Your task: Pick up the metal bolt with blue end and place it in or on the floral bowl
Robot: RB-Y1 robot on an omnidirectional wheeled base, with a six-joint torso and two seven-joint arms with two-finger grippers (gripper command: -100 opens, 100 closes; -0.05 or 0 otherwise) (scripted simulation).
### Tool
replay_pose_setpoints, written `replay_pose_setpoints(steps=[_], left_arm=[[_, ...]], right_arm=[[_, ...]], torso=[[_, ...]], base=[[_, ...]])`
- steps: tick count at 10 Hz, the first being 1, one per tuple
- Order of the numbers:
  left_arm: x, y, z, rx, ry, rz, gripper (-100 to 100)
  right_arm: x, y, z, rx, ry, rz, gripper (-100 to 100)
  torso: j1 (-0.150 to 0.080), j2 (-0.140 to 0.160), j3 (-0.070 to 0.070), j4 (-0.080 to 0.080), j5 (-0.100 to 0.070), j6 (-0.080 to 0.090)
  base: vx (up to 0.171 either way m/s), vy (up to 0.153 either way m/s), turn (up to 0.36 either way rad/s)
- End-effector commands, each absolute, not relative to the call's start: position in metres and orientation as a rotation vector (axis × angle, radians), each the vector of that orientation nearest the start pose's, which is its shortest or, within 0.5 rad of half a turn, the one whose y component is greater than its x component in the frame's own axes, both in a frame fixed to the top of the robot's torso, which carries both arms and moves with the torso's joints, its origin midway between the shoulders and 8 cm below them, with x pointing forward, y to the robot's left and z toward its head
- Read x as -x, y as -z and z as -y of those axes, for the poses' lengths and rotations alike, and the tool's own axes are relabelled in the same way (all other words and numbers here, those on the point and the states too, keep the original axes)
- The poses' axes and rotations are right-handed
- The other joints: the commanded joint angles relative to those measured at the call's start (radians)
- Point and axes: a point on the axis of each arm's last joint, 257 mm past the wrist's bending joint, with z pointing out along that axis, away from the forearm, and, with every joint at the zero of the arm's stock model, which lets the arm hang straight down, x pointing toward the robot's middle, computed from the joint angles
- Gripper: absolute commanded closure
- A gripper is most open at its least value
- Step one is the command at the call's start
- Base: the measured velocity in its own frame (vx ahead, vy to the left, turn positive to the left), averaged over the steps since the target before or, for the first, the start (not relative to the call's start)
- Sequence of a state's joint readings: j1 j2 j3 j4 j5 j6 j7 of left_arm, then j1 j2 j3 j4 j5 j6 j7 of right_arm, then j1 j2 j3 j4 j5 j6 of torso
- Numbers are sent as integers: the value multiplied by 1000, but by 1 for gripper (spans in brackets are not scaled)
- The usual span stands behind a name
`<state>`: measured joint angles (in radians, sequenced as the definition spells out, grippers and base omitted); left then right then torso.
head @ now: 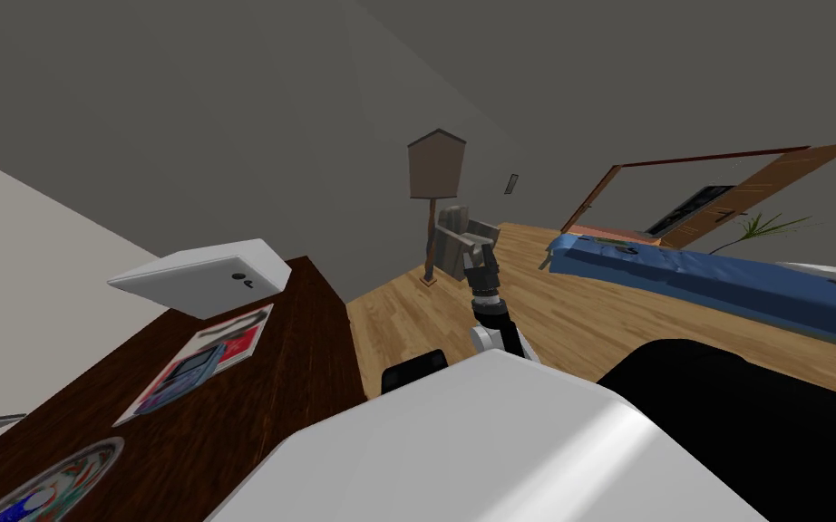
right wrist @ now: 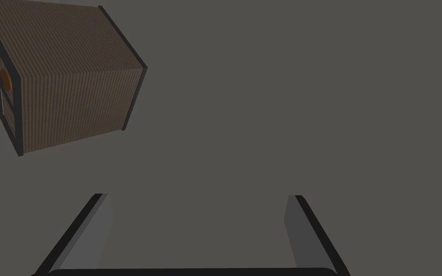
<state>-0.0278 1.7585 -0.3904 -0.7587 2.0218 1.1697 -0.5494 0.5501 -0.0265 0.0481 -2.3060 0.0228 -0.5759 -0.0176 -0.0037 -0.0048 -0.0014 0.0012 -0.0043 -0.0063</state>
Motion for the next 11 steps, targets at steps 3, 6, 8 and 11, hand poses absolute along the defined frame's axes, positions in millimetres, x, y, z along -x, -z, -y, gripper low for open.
replay_pose_setpoints(steps=[3,6,8,11], left_arm=[[-250,123,-756,2313,189,-1602,-100],[-242,119,-768,2283,91,-1619,-100],[-239,119,-770,2281,72,-1622,-100],[-246,129,-764,2336,133,-1573,-100]], right_arm=[[-325,-33,260,-592,-1352,-605,0],[-325,-33,260,-592,-1352,-605,0],[-325,-33,260,-592,-1352,-605,0],[-325,-33,260,-592,-1352,-605,0]], torso=[[-3,3,2,1,-1,1],[0,0,0,0,0,0],[0,0,0,0,0,0],[0,0,0,0,0,0]], base=[[-50,-26,-165],[7,4,22],[-15,-4,-24],[-10,-4,-26]])
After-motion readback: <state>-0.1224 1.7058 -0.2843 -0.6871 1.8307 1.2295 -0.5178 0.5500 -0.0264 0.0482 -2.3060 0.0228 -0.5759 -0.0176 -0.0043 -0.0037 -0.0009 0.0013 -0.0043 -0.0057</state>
